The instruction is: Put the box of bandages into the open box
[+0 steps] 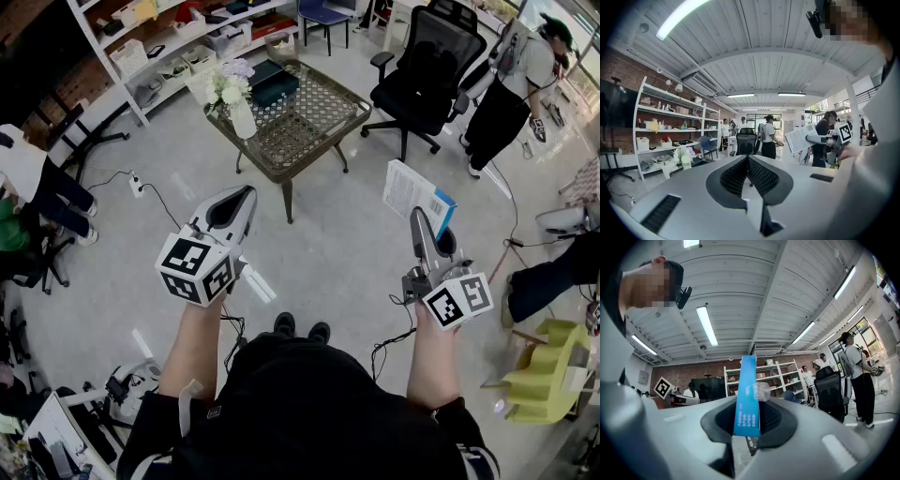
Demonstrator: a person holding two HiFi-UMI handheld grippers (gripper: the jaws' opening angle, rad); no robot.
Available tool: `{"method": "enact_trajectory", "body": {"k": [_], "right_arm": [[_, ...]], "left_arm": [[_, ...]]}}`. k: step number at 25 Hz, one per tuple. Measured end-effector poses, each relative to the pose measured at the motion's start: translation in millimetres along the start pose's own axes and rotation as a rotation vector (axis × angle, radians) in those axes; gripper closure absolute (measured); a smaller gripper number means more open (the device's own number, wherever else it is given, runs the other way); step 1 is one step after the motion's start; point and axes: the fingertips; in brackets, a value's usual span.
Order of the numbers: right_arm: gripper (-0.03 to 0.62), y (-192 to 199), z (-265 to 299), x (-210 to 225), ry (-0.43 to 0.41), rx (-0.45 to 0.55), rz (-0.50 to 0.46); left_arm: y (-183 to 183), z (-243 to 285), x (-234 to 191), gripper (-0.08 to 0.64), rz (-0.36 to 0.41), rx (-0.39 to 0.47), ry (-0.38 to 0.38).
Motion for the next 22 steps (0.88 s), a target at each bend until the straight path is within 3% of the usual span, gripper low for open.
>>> {"method": "enact_trajectory", "body": {"k": [9, 22], "right_arm": [[0.512, 4.6, 1.1, 7.1, 0.025, -0.01, 0.01], [0.508, -1.3, -52.1, 37.8, 0.061, -0.031, 0.022]], "left_arm": [[10.7, 1.5, -5.6, 0.546, -0.018, -0.032, -0.007], [22.3, 19.1, 27.2, 0.546, -0.06, 0.012, 0.039]]}}
Point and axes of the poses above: the fingertips, and each gripper's own axes: z forward along the fingers, x to its right, y out of its underside, and after that the axes turned 14 degrees about y, right-handed
